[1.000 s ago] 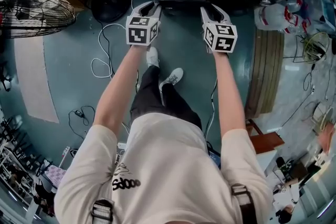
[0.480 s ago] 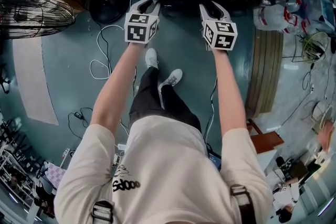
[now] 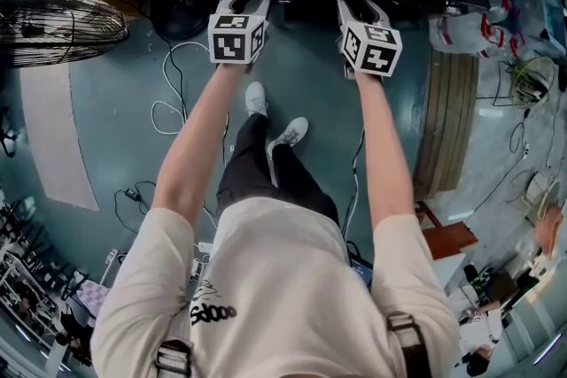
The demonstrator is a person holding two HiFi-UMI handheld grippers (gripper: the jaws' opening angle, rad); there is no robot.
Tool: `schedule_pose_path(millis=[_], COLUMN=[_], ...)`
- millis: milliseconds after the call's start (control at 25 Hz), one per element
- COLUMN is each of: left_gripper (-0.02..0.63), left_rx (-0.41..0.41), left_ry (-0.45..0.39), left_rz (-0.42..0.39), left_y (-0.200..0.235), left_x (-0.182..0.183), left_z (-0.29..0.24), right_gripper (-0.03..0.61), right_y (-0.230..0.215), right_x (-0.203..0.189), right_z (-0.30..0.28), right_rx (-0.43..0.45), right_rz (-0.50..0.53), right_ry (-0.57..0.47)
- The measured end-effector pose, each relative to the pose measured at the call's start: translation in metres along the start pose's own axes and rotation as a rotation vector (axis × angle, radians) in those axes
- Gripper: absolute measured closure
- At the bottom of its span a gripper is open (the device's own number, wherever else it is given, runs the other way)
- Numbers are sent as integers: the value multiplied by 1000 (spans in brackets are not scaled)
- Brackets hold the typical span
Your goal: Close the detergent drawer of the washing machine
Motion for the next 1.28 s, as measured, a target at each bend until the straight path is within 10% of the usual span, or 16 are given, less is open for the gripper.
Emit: schedule_pose_path(millis=[1280], left_gripper=[476], left_rx=[-68], left_ry=[-55], left_rz=[-7], left_y=[10], left_x=[13], left_z=[-18], right_gripper=[414], right_y=[-12], right_x=[4], right_z=[-13], right_rx=[-139], right_rz=[-157], right_ry=[-52])
Point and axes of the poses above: the fingertips, and each gripper's own axes: z backward along the fingers, y to its left, x out of its top, the point moved 3 cm from there along z, backward along the fingers, and after that the axes turned 10 degrees about y, right-handed, at the moved point
